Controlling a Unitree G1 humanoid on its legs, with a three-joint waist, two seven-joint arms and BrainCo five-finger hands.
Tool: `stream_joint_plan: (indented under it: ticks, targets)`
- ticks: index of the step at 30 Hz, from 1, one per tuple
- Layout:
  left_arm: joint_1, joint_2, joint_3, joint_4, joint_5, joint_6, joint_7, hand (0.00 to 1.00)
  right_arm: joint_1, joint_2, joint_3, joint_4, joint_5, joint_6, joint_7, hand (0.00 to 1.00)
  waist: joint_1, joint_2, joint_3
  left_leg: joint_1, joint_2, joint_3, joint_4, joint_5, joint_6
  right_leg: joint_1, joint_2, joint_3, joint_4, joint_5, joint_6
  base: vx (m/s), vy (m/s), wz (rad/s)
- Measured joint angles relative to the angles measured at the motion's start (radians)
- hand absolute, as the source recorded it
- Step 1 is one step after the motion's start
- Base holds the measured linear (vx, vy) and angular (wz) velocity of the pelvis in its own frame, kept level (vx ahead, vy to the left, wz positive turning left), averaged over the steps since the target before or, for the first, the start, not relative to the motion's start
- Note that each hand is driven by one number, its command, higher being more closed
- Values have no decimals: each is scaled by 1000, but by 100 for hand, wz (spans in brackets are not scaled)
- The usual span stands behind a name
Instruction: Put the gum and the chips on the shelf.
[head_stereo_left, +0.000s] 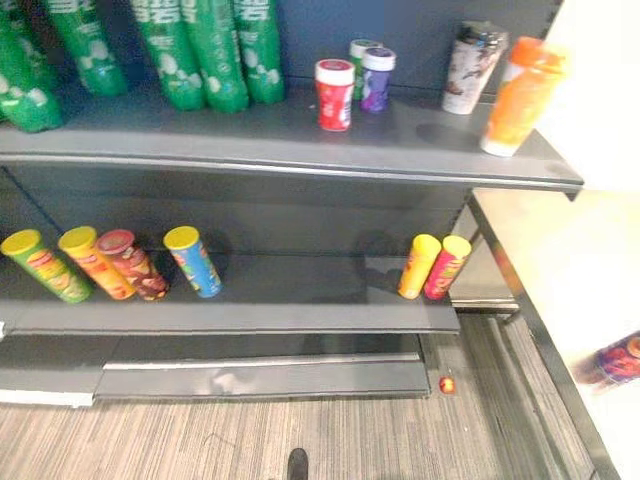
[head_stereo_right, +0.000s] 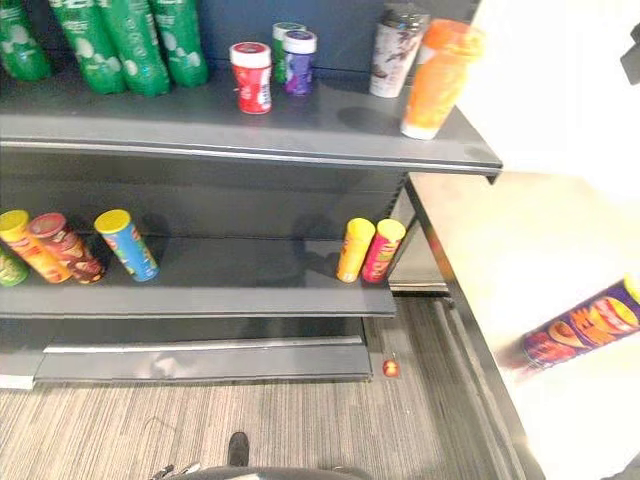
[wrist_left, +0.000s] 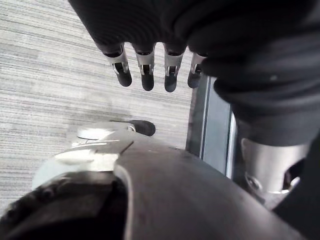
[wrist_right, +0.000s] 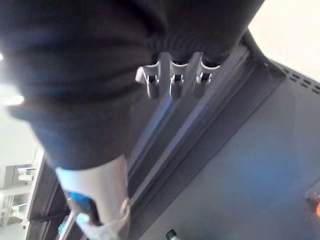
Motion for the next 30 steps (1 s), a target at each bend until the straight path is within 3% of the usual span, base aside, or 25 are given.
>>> stream_joint_plan:
  ticks: [4,9,13,15,18,20,22,23,24,25,26,27,28,29,30]
  targets:
    - [-2,-3,0,29,0,0,3,0,227,7,-206,-19,-1,-16,-11,0,-13,8,-37,1,2,21,0,-8,1,-6,0,21,-2,3,4,2,-2,-15]
    - [2,-7,0,37,2,2,28,0,347,30,-341,-36,-2,-19,-13,0,-52,13,-41,7,3,48,0,-12,1,-12,-2,50,-8,10,15,1,12,-17]
    - [5,-7,5,36,0,12,31,0,428,31,-497,-31,-3,-24,-47,0,-62,13,-41,17,0,76,0,-21,5,-14,-9,77,-7,13,17,27,19,-18]
    - [18,-8,9,34,-2,11,31,0,465,48,-577,-26,-7,-27,-66,0,-83,9,-41,19,-1,100,0,-25,7,-26,-11,97,5,16,13,33,23,-30]
    - [25,-6,10,32,-1,11,31,0,547,108,-654,-26,-26,-32,-87,0,-100,-3,-35,23,12,187,0,-33,9,-75,-2,185,27,34,15,15,25,-88]
    - [31,-3,10,27,0,10,31,0,590,187,-660,-29,-50,-31,-92,0,-110,-7,-32,25,39,314,0,-45,8,-128,19,298,15,86,21,-33,16,-163]
    - [34,1,17,26,10,10,29,0,636,235,-670,-47,-63,-15,-92,0,-121,-1,-32,27,63,396,3,-49,12,-158,34,319,-5,142,15,-81,-6,-142]
    - [32,1,22,17,13,10,28,0,657,272,-683,-78,-64,-4,-92,0,-124,0,-29,29,84,444,0,-50,15,-174,49,307,-19,184,6,-134,-72,-165]
    - [26,-3,46,1,29,9,24,0,666,309,-691,-128,-71,-4,-94,0,-117,9,-3,40,119,514,1,-58,26,-207,50,199,55,155,-64,-180,-82,-186]
    - [29,-7,54,-14,41,9,20,0,669,314,-687,-168,-84,-7,-93,0,-116,14,9,61,140,577,1,-66,15,-253,7,66,232,90,-124,-150,-73,-159]
    - [30,-7,58,-19,45,10,18,0,669,312,-686,-180,-91,-11,-93,0,-116,18,13,74,148,604,2,-70,10,-260,-26,15,298,69,-126,-116,-65,-134]
    - [35,-4,60,-27,47,10,16,0,666,306,-686,-192,-92,-23,-93,0,-119,3,14,85,162,633,38,-82,-8,-258,-80,-57,369,47,-111,-66,-108,-96]
    - [38,17,66,-50,49,12,8,0,657,301,-680,-193,-94,-29,-93,0,-136,-39,15,74,172,648,143,-100,-36,-243,-85,-131,320,29,-112,-27,-139,-90]
    - [38,34,72,-60,49,11,-1,0,654,307,-667,-193,-97,-30,-93,0,-133,-64,-3,39,169,655,240,-132,-35,-204,-83,-131,200,-3,-66,35,-135,-108]
    - [28,15,75,-48,49,16,0,0,636,319,-634,-192,-101,-33,-93,0,-103,-33,4,11,191,659,325,-196,-39,-135,-68,-194,49,-9,-33,60,20,-167]
